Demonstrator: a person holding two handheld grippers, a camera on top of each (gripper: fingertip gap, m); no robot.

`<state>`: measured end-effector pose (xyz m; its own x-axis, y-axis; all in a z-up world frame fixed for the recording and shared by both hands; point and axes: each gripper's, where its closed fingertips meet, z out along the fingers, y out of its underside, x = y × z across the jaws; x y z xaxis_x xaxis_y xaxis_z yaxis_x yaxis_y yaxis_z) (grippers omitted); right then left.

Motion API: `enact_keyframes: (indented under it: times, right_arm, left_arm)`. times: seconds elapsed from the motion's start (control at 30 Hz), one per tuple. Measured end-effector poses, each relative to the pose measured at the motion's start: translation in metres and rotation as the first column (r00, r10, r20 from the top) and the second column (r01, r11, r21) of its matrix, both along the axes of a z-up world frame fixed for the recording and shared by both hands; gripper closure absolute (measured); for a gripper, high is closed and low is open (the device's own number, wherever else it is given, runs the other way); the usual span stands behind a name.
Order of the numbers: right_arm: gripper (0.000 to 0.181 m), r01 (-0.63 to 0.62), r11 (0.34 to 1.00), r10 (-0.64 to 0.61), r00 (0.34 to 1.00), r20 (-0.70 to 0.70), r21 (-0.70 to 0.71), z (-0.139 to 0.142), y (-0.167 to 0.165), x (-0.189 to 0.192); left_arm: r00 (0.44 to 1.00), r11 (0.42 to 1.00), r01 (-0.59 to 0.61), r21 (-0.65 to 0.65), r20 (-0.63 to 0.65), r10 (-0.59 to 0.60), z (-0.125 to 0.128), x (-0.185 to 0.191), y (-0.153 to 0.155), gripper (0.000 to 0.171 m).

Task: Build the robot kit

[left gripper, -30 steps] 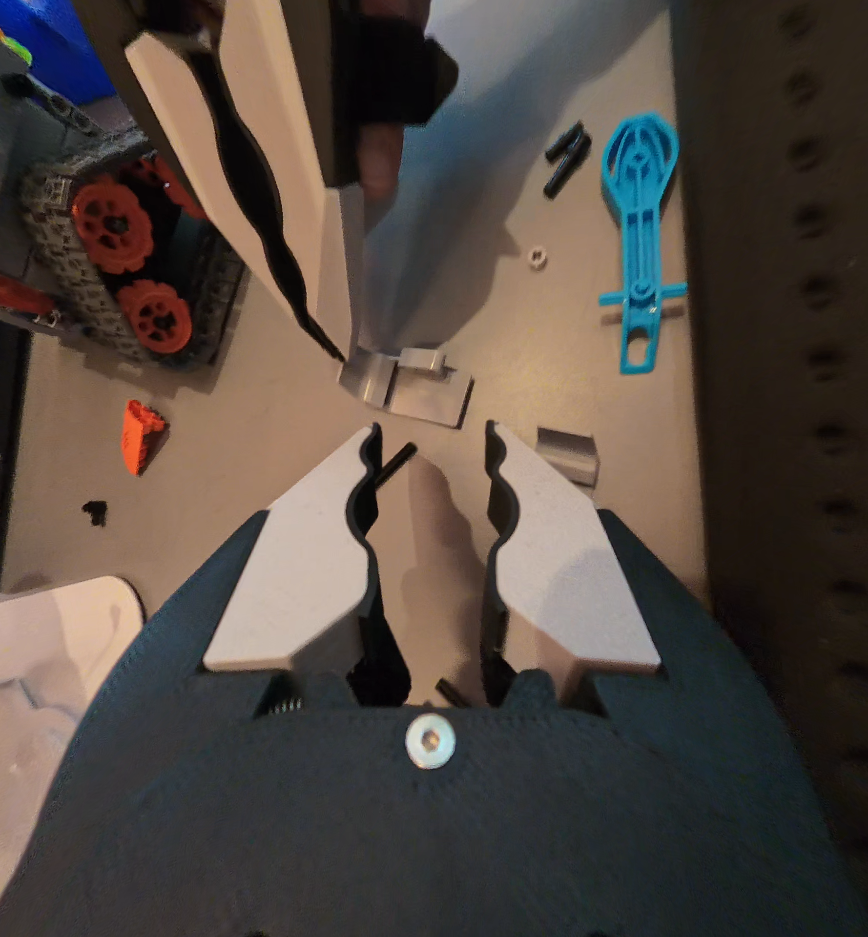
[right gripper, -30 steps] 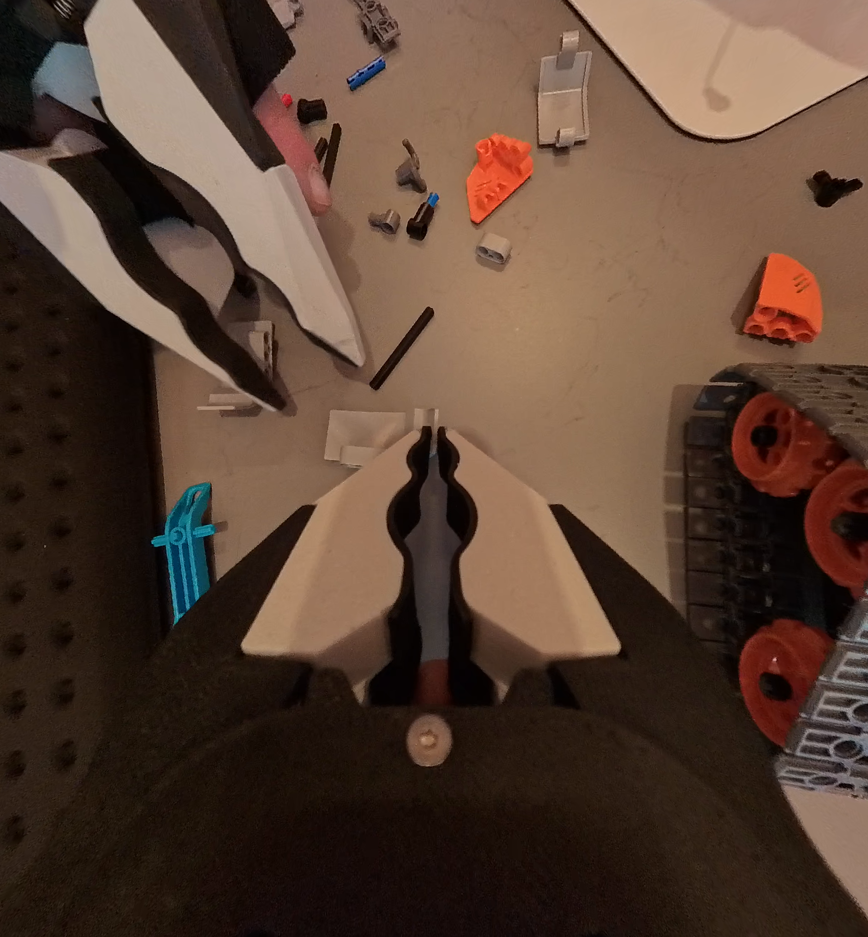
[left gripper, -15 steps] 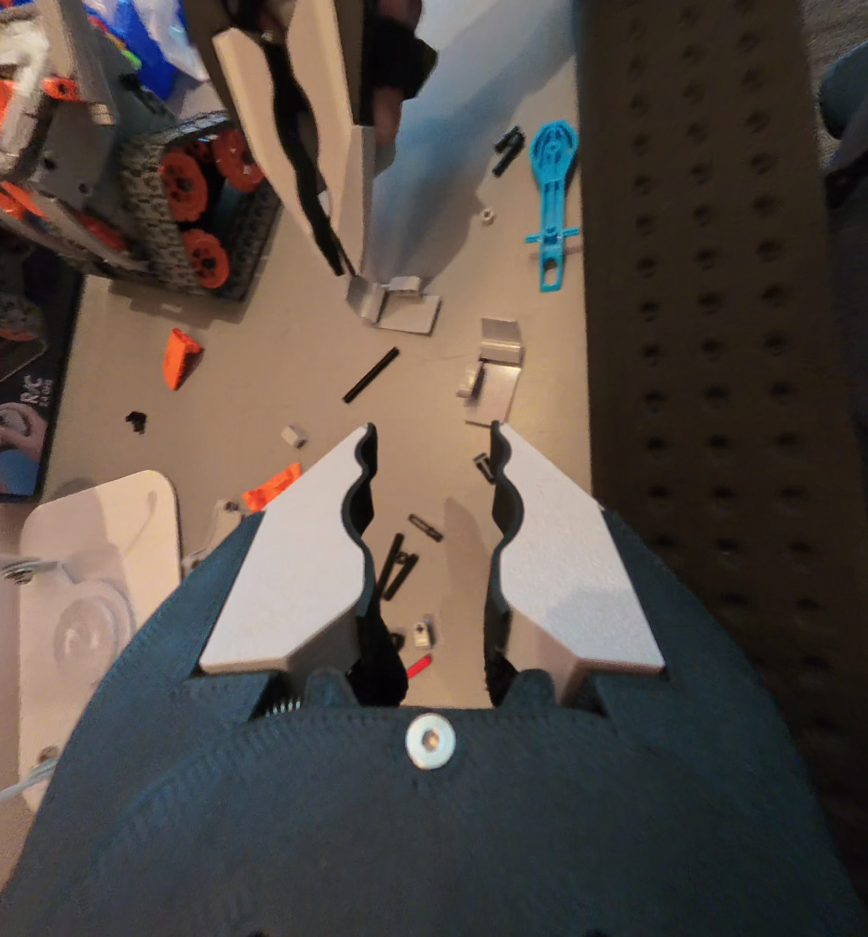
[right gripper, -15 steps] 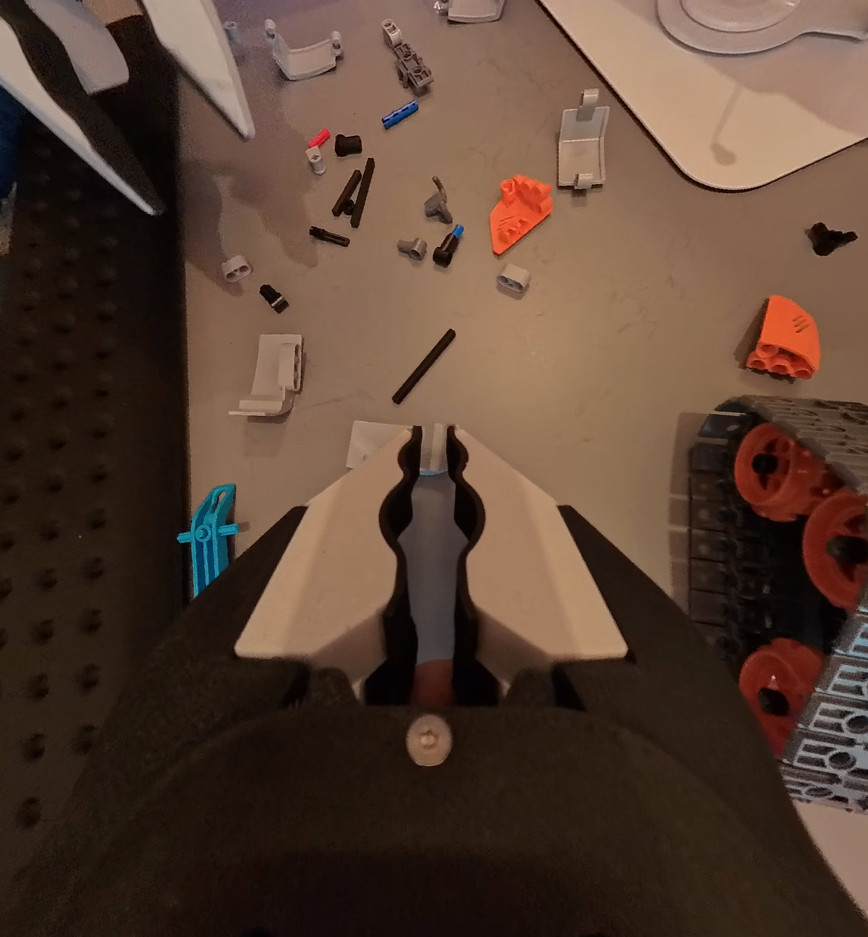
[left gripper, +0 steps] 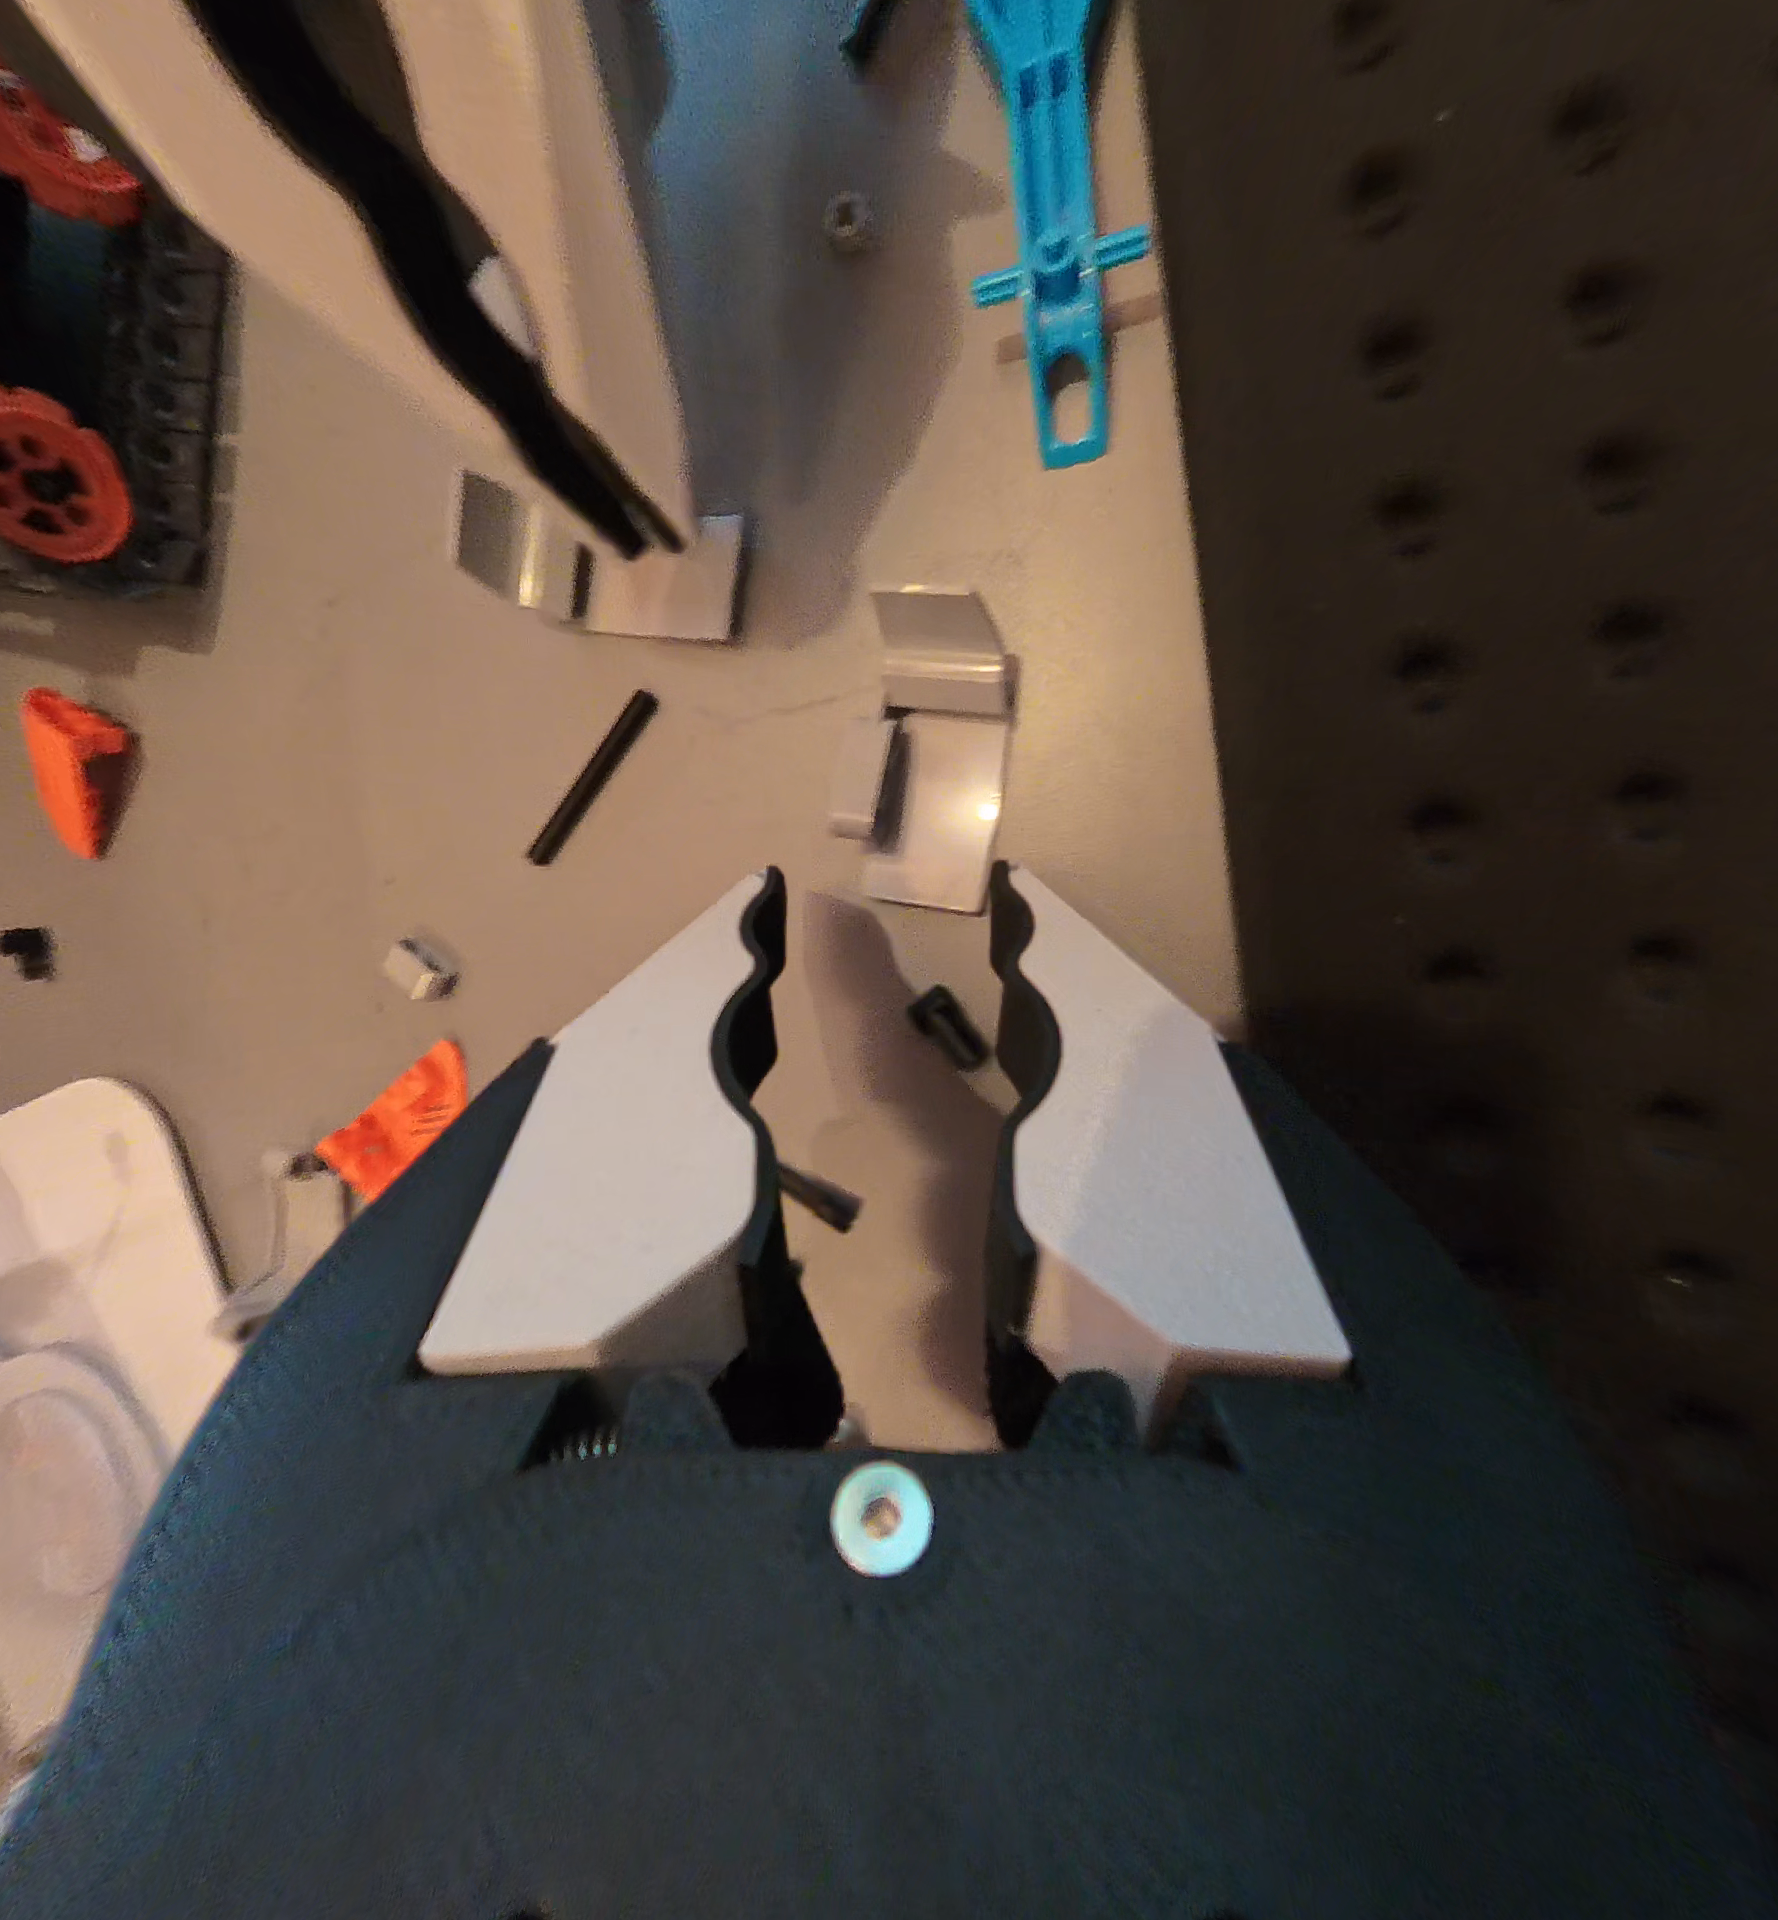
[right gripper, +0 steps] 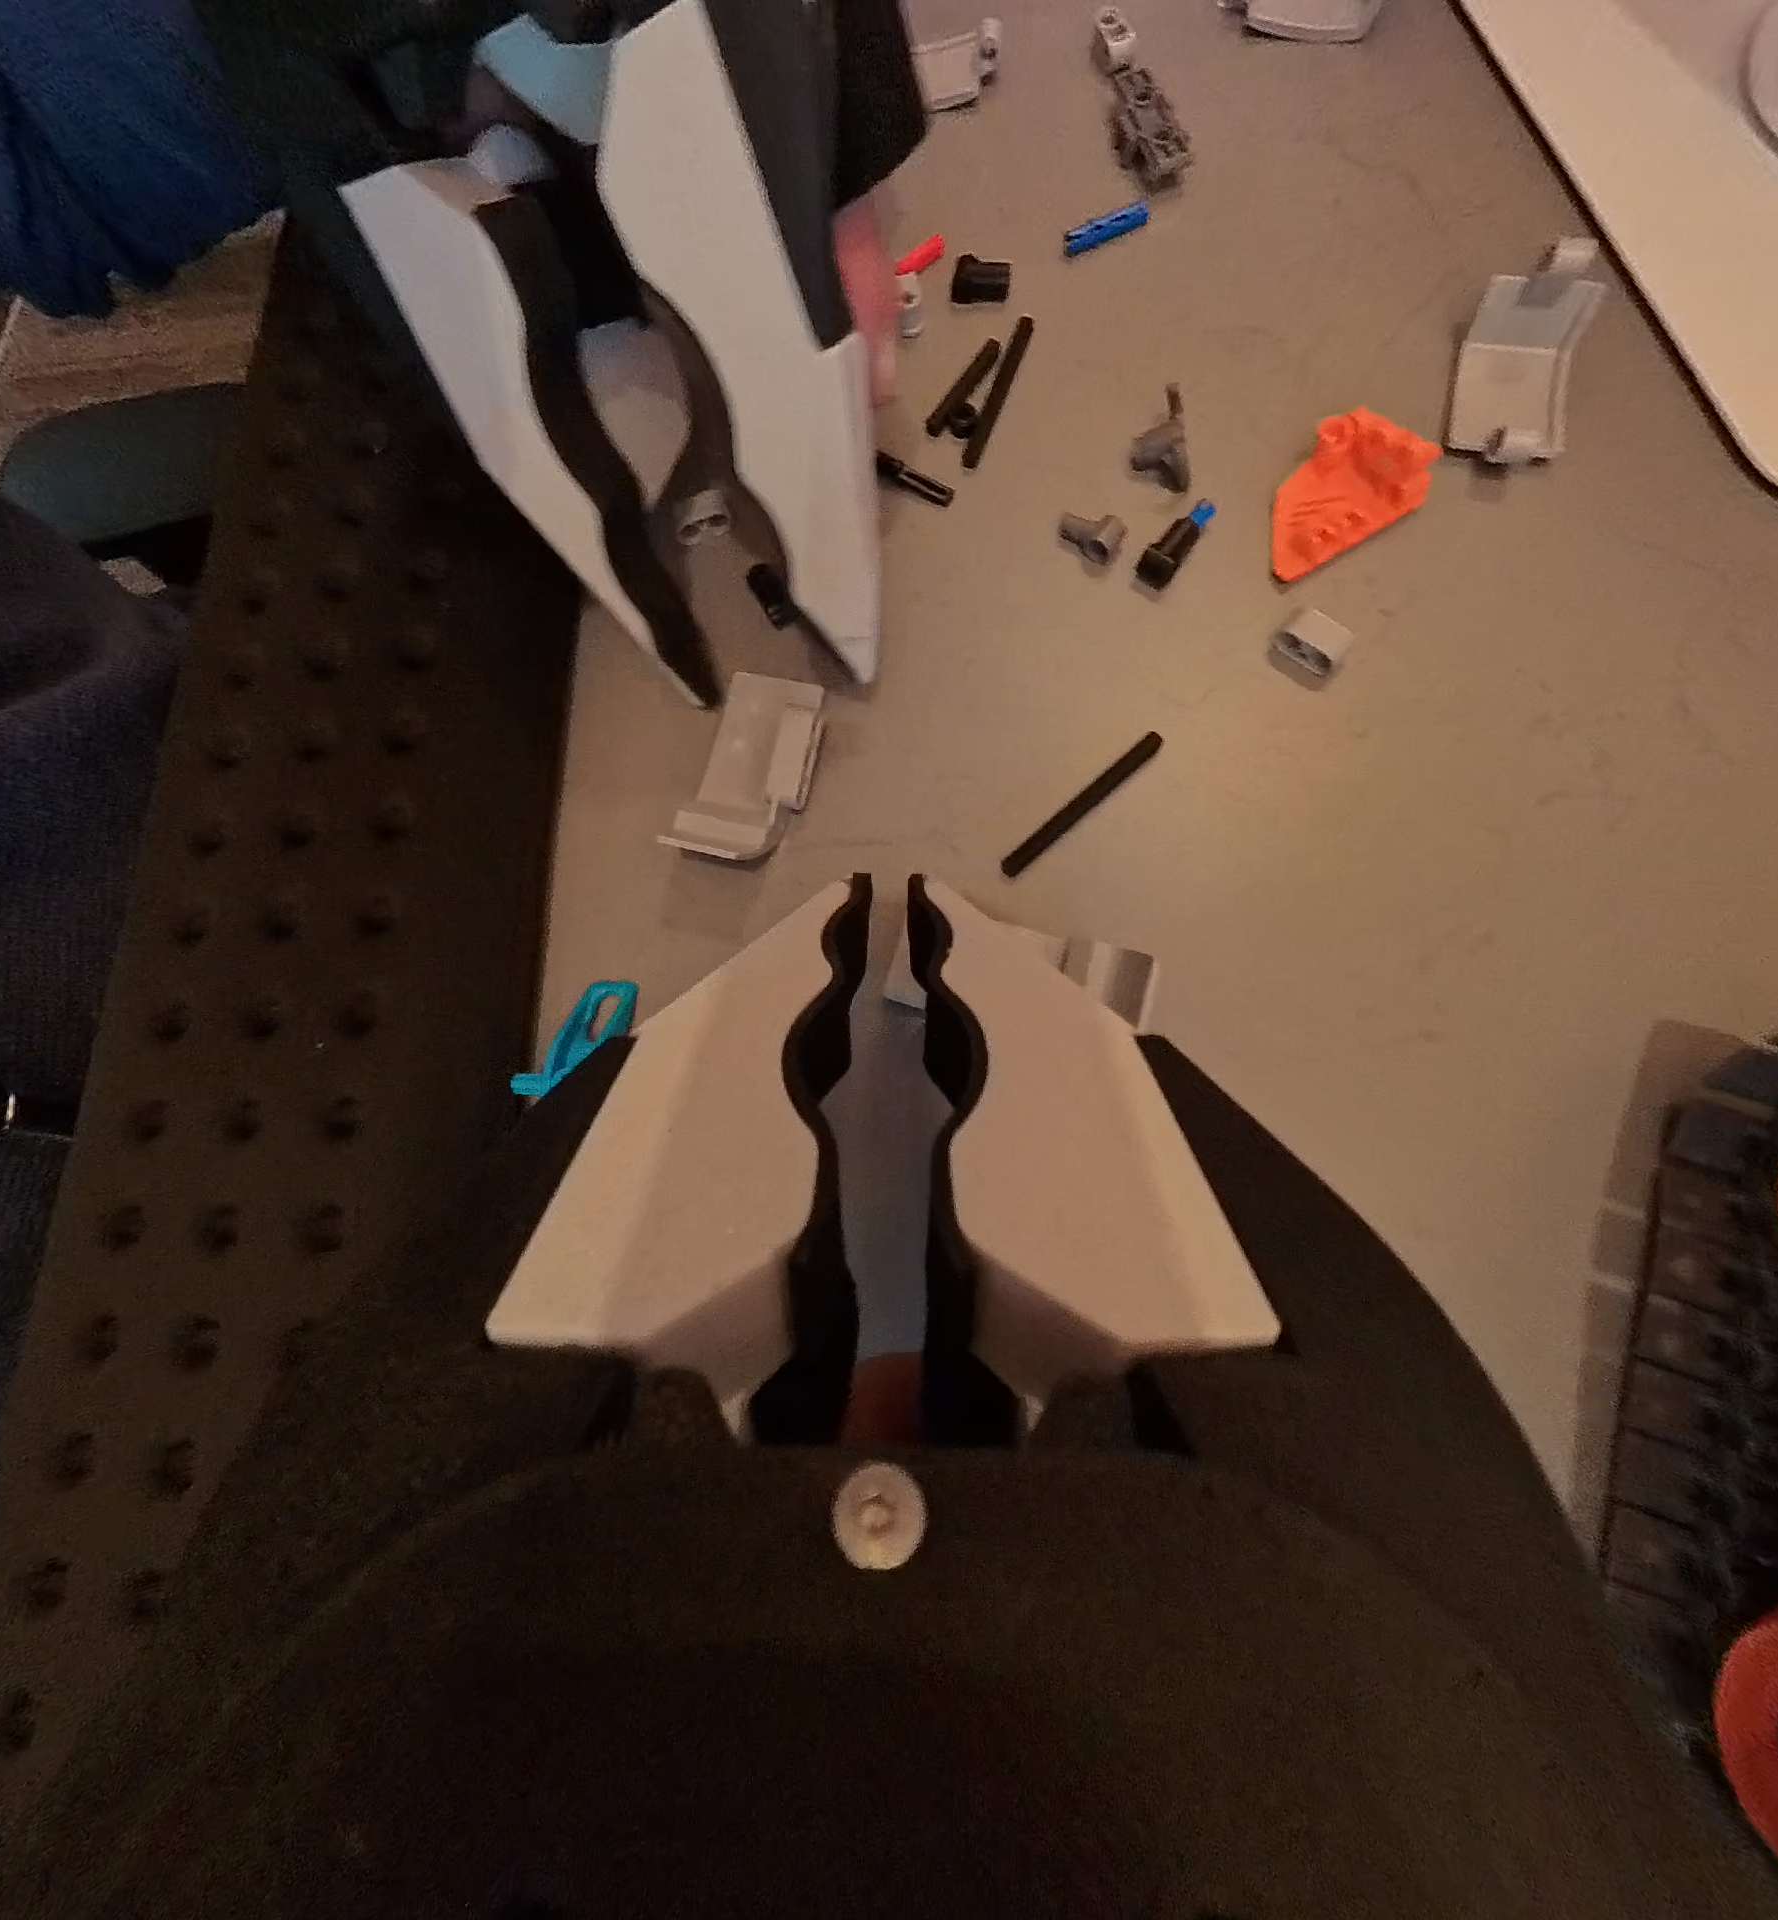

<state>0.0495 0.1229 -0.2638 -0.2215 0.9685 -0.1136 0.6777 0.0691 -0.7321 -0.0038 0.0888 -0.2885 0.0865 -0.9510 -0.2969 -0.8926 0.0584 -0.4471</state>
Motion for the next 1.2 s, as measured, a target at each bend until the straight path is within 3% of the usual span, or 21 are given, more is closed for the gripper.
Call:
enact_keyframes:
  times: [0.77,0.93,1.2]
  right_arm:
    - [0.176,-0.12,0.993,0.121,0.992,0.033,-0.016,-0.017,-0.041,-0.022]
    - [0.173,-0.055,0.998,0.054,0.998,-0.026,-0.026,-0.001,-0.022,-0.016]
    - [0.175,0.018,1.0,-0.019,0.998,-0.067,-0.016,0.009,-0.004,-0.01]
  left_arm:
    - [1.0,0.985,0.0,0.174,-0.002,0.0,0.004,-0.001,0.03,0.135]
    - [0.998,0.983,-0.062,0.175,0.035,0.057,0.018,-0.017,0.031,0.132]
    - [0.957,0.946,-0.282,0.16,-0.017,0.289,0.038,-0.081,0.029,0.136]
